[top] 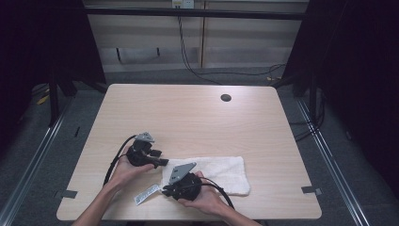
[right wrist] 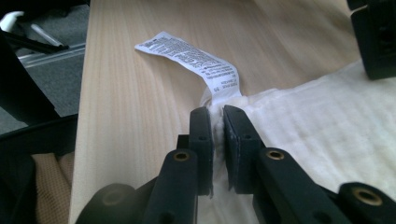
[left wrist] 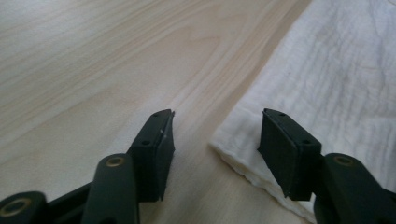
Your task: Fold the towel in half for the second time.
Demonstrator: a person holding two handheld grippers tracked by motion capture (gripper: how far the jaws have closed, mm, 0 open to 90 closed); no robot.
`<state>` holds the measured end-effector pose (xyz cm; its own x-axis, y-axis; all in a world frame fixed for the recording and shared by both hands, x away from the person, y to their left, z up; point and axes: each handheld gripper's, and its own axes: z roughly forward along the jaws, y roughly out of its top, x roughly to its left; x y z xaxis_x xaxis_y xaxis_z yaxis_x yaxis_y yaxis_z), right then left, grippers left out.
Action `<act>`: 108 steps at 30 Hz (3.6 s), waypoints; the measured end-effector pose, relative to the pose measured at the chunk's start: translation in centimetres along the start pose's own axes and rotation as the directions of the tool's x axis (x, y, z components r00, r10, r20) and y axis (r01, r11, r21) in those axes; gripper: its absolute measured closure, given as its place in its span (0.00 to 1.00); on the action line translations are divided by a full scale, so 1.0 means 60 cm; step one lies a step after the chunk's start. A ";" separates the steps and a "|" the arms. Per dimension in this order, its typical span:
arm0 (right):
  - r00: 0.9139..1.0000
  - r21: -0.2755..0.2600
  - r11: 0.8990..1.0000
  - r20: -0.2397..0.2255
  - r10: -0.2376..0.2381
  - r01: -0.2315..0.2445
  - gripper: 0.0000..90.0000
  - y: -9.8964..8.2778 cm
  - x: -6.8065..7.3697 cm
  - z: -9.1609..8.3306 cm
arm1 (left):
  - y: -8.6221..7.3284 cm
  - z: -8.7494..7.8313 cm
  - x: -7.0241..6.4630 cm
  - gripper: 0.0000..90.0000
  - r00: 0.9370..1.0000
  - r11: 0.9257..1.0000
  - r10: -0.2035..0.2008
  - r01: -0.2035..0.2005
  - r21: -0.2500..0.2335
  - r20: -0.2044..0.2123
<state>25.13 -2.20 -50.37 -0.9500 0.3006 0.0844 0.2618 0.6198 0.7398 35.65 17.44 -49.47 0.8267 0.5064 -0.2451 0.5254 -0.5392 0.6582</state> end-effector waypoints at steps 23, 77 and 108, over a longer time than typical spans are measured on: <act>0.997 -0.011 0.997 -0.031 0.077 -0.078 0.93 0.007 -0.009 -0.012 | -0.001 -0.001 -0.004 0.95 0.996 0.999 0.013 -0.010 -0.032 0.088; 0.990 -0.250 0.961 -0.101 0.095 -0.118 0.94 0.134 -0.010 -0.072 | 0.024 -0.136 0.008 0.95 0.998 0.981 -0.050 0.055 -0.188 0.031; 0.992 -0.255 0.958 -0.011 0.130 -0.128 0.94 0.071 -0.011 -0.162 | 0.120 -0.035 -0.074 0.95 0.994 0.989 0.084 -0.074 -0.130 0.074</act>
<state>25.20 -6.83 -40.78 -0.9099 0.3701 0.1871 0.3292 0.3705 0.8685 35.31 12.72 -42.13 0.8804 0.4084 -0.2411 0.4326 -0.4832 0.7612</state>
